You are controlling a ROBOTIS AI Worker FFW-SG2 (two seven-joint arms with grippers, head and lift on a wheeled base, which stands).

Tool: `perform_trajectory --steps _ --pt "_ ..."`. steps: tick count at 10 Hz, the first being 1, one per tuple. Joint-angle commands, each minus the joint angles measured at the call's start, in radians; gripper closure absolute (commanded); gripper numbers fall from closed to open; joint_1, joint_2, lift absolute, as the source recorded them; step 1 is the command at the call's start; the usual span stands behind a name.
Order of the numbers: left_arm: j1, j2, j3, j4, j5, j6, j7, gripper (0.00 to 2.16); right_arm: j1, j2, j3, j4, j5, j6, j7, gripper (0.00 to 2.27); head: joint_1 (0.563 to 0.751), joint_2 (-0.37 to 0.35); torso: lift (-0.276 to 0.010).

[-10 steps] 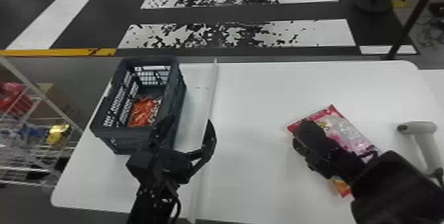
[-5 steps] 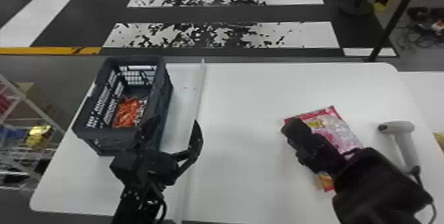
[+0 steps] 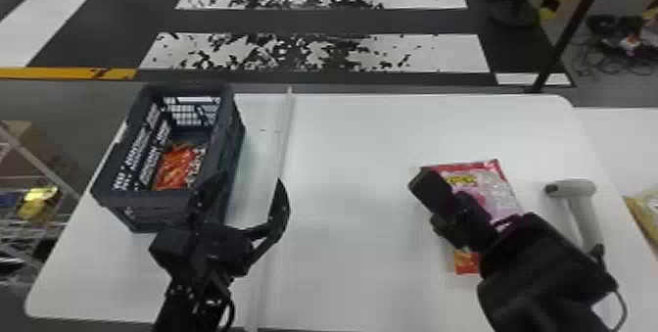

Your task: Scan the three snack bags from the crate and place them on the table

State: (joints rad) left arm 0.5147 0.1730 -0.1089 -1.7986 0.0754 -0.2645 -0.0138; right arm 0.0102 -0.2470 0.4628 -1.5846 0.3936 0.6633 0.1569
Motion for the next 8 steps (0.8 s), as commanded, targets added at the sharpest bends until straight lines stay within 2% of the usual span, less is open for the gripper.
perform_trajectory --steps 1,5,6,7,8 --pt "-0.001 0.0 -0.002 0.001 0.0 0.0 0.0 0.04 -0.002 0.0 -0.003 0.003 -0.001 0.002 -0.004 2.25 0.695 0.046 -0.062" --pt "-0.001 -0.001 -0.003 0.005 0.0 0.0 0.0 0.04 0.001 -0.002 -0.01 -0.003 -0.005 0.002 -0.019 2.25 0.695 0.035 -0.062" --pt "-0.001 -0.001 -0.003 0.005 0.001 0.0 0.0 0.04 0.028 -0.002 -0.021 -0.058 -0.007 0.002 -0.019 2.22 0.695 0.034 -0.062" --pt "0.001 -0.001 -0.002 0.004 0.001 0.0 0.001 0.04 0.079 -0.002 -0.067 -0.175 -0.051 -0.001 -0.023 1.93 0.695 0.038 -0.062" --pt "0.001 -0.001 -0.002 0.002 0.001 0.0 0.001 0.04 0.114 -0.002 -0.168 -0.296 -0.197 0.014 -0.02 1.13 0.695 0.041 -0.062"
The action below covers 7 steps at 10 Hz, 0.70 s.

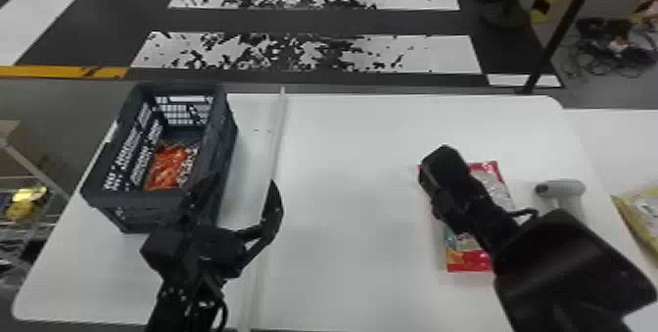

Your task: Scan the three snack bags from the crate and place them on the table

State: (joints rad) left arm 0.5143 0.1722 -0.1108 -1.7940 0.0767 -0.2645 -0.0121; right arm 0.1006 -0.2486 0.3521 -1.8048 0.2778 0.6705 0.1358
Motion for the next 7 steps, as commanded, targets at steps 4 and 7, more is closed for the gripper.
perform_trajectory --steps 4,7 --pt "-0.007 -0.002 0.002 -0.008 0.002 0.0 0.003 0.04 0.14 -0.006 -0.42 -0.361 -0.292 0.246 0.034 0.06 0.695 -0.055 -0.062" --pt "-0.01 -0.003 0.0 -0.005 0.002 0.0 0.001 0.04 0.188 -0.006 -0.57 -0.406 -0.292 0.36 0.036 0.06 0.695 -0.178 -0.062"
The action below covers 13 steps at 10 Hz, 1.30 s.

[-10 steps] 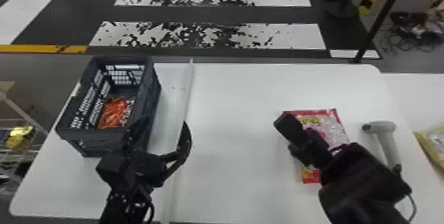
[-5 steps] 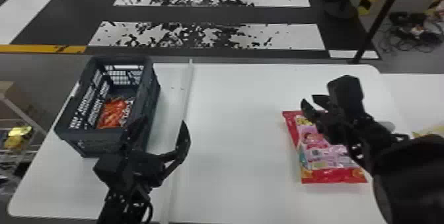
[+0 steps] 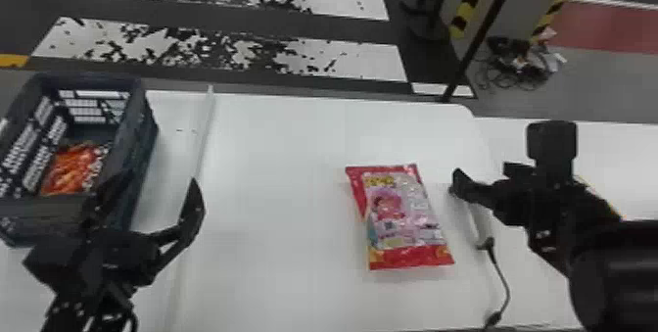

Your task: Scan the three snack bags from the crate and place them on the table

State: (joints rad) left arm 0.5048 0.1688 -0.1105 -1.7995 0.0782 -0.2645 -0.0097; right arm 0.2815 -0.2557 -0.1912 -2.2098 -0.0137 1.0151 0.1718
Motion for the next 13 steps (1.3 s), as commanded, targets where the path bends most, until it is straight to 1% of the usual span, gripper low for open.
perform_trajectory --steps 1,2,3,6,7,9,11,12,13 --pt "0.0 0.0 0.002 0.0 0.0 0.0 0.001 0.04 0.008 0.001 -0.057 0.018 0.0 0.018 0.017 0.06 0.695 -0.214 -0.062" --pt "0.0 -0.002 0.002 0.0 0.0 0.0 -0.001 0.04 0.005 -0.001 -0.082 0.048 0.0 0.024 0.035 0.06 0.695 -0.241 -0.062" --pt "0.0 -0.002 0.002 0.0 0.0 0.0 -0.001 0.04 -0.008 -0.001 -0.099 0.085 0.0 0.043 0.072 0.06 0.695 -0.252 -0.062" --pt "0.0 -0.003 0.003 0.0 -0.002 0.0 -0.001 0.04 -0.074 -0.019 -0.106 0.243 -0.025 0.064 0.141 0.06 0.695 -0.286 -0.062" --pt "0.001 -0.003 0.003 0.0 0.0 0.0 -0.001 0.04 -0.102 -0.027 -0.102 0.297 -0.026 0.067 0.158 0.06 0.695 -0.287 -0.062" --pt "0.001 -0.005 0.003 0.003 -0.002 0.0 -0.001 0.04 -0.156 -0.043 -0.086 0.404 -0.043 0.064 0.164 0.06 0.695 -0.291 -0.062" --pt "0.0 -0.006 0.003 0.009 -0.002 0.0 -0.001 0.04 -0.222 -0.062 -0.056 0.521 -0.04 0.055 0.173 0.07 0.695 -0.294 -0.062" --pt "-0.009 -0.005 0.0 0.019 -0.002 0.0 -0.001 0.04 -0.245 -0.068 -0.05 0.567 -0.037 0.052 0.173 0.16 0.695 -0.294 -0.062" --pt "-0.02 -0.002 -0.008 0.029 0.002 0.0 0.001 0.04 -0.258 -0.079 -0.047 0.594 -0.025 0.058 0.173 0.41 0.695 -0.295 -0.062"
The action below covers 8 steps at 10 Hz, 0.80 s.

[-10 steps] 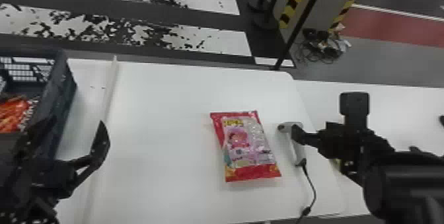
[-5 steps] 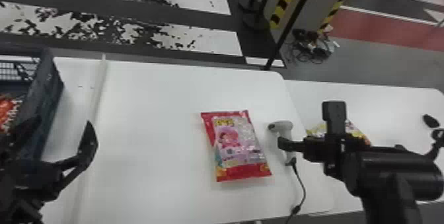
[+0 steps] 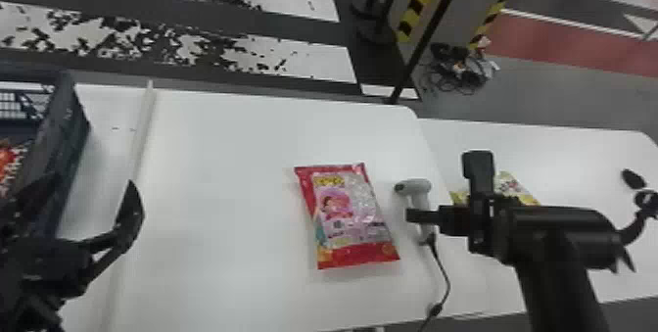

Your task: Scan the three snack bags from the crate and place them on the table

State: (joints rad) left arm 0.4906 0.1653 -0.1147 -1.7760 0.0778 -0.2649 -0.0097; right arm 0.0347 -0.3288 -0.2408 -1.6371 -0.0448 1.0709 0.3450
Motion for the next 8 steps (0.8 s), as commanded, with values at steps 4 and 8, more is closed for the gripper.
perform_trajectory --steps 4,8 --pt "-0.009 0.007 -0.003 0.01 0.008 -0.003 0.001 0.04 -0.047 -0.013 0.032 0.063 0.039 0.008 -0.007 2.21 0.695 -0.317 -0.062" --pt "-0.009 0.005 -0.002 0.009 0.01 -0.006 0.001 0.04 -0.007 -0.015 0.017 -0.049 0.034 0.057 -0.003 2.25 0.695 -0.313 -0.062"
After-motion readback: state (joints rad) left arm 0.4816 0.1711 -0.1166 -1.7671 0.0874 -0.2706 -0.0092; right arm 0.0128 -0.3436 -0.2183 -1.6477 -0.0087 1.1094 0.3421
